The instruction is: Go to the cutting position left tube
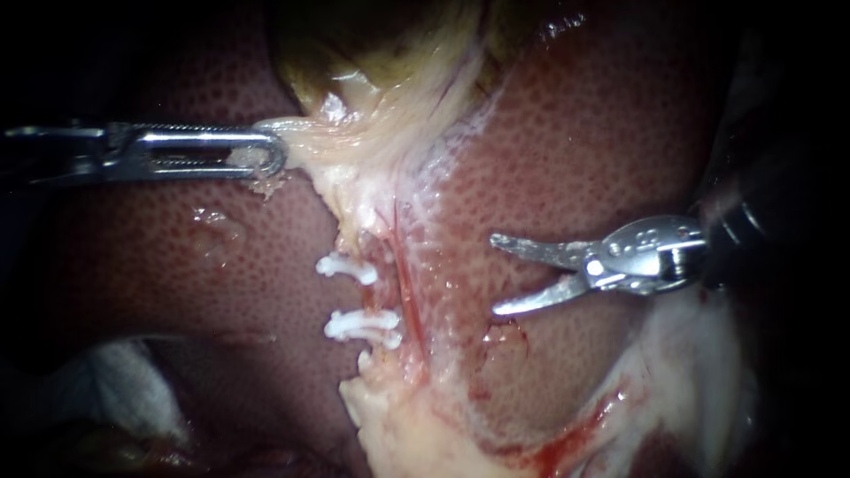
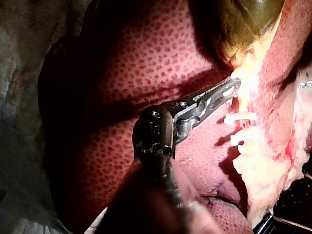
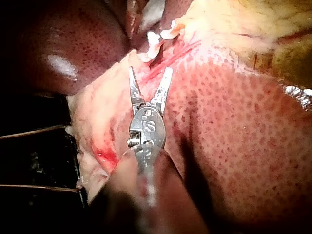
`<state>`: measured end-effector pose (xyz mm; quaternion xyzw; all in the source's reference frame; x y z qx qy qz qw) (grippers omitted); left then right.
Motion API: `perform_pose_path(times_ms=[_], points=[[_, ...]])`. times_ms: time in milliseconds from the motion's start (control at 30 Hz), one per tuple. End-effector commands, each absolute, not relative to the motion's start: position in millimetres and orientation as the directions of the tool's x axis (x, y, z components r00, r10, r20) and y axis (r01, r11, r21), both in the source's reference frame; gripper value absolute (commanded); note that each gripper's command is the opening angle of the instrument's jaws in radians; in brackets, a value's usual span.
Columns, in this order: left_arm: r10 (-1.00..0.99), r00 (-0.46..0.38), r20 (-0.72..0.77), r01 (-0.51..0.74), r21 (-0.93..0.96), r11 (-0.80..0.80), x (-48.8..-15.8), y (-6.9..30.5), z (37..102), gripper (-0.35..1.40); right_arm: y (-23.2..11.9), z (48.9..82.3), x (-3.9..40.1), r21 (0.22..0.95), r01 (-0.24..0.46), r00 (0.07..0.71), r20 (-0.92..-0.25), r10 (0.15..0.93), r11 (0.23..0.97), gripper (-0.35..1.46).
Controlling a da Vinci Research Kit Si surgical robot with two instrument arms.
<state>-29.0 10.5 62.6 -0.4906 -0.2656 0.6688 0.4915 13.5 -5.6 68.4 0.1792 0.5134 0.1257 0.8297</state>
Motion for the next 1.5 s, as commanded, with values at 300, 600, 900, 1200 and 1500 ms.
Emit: perform_pose_path(times_ms=[300,600,900,1200,1500], points=[[0.918,-0.04,-0.393,-0.391,-0.84,-0.377,-29.6,10.1,62.2,-0.35,-8.4,73.3,17.9,0.484,-0.024,0.482,-0.761,0.434,0.875,1.44],[0.919,-0.04,-0.393,-0.39,-0.84,-0.376,-29.8,10.0,62.0,-0.35,-10.3,77.6,20.8,0.534,-0.028,0.503,-0.723,0.473,0.845,1.44],[0.919,-0.04,-0.393,-0.39,-0.841,-0.377,-30.0,9.9,61.9,-0.35,-11.3,78.9,22.7,0.577,-0.014,0.526,-0.69,0.497,0.816,1.44],[0.919,-0.042,-0.393,-0.387,-0.841,-0.378,-30.3,9.7,62.0,-0.35,-11.3,79.3,24.0,0.604,0.007,0.549,-0.669,0.501,0.797,1.41],[0.918,-0.041,-0.393,-0.388,-0.841,-0.378,-30.6,9.7,62.1,-0.35,-11.2,79.6,25.0,0.632,0.052,0.551,-0.664,0.505,0.773,1.39]])
